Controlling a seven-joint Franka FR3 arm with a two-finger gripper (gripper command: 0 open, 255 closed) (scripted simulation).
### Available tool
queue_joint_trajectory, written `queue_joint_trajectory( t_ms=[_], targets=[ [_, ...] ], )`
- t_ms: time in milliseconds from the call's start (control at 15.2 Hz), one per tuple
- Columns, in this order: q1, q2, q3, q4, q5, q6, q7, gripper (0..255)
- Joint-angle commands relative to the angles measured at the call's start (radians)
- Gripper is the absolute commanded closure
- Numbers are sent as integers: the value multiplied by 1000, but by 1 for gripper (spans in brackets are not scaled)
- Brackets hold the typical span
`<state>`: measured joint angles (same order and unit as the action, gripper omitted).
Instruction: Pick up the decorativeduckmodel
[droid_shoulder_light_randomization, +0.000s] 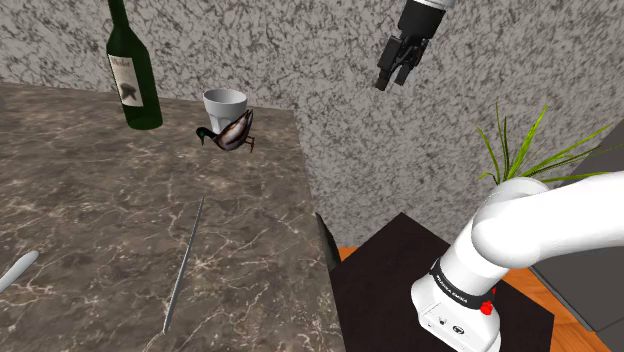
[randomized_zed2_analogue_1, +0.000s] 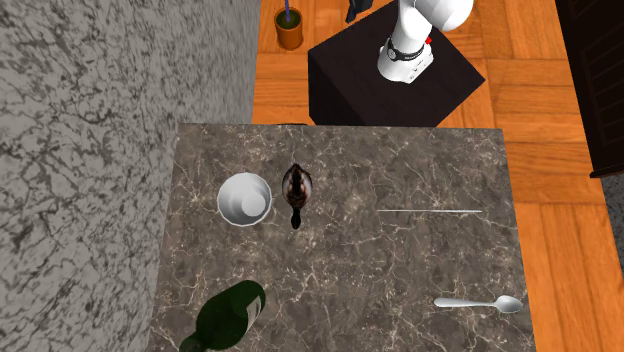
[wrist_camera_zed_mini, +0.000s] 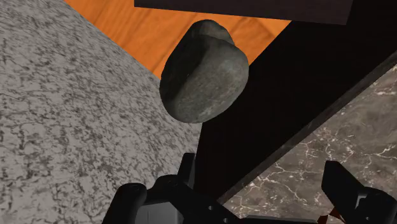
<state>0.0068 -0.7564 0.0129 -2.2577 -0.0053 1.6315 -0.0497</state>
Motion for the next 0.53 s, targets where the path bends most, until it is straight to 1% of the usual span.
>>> queue_joint_trajectory(
  t_ms=[0,462],
  targets=[
    [0,0,0,0,0,0,0,0],
    [30,263,32,127,123,49,92,0]
  ],
)
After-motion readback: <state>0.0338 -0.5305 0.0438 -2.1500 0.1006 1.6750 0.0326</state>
